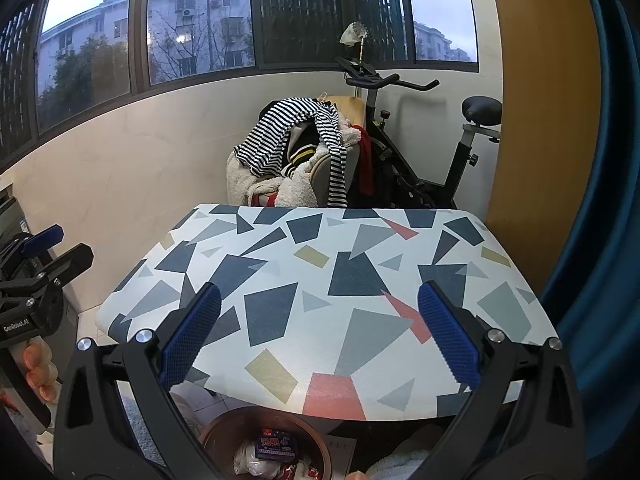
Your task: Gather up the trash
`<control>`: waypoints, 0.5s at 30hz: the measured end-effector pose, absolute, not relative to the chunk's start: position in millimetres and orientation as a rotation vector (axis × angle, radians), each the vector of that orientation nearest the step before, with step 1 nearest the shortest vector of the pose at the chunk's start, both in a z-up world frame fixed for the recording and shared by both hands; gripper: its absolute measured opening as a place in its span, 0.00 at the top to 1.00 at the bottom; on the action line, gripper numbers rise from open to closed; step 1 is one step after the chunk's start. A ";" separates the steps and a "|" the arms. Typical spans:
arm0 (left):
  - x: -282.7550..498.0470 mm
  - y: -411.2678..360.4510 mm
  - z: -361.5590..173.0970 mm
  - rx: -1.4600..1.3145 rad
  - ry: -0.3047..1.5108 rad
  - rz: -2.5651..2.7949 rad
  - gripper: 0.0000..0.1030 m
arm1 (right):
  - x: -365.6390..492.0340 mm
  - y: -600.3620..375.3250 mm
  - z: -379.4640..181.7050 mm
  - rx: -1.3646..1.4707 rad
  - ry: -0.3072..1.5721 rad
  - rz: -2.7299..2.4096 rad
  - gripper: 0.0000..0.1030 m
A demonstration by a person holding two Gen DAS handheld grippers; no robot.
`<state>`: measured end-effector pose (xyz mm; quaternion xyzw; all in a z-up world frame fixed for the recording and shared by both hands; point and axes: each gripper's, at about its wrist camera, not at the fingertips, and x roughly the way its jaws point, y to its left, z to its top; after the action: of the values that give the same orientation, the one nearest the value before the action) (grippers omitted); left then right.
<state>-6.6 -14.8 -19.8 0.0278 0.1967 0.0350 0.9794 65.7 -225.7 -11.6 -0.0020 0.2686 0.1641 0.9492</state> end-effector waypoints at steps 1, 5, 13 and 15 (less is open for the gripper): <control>-7.1 -15.4 -20.2 0.058 0.396 0.070 0.06 | 65.8 -227.2 -10.5 -0.002 0.552 0.332 0.06; -8.6 -18.2 -20.1 0.067 0.394 0.071 0.06 | 65.9 -228.7 -11.6 0.001 0.556 0.326 0.06; -7.2 -18.9 -22.8 0.078 0.397 0.081 0.06 | 68.1 -231.7 -15.7 -0.002 0.574 0.329 0.06; -6.4 -18.0 -23.2 0.072 0.400 0.082 0.06 | 67.3 -231.1 -17.5 -0.004 0.575 0.330 0.06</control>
<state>-6.4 -18.0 -23.2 0.0357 0.1984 0.0407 0.9786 67.3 -231.1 -17.5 -0.0018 0.2823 0.1621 0.9455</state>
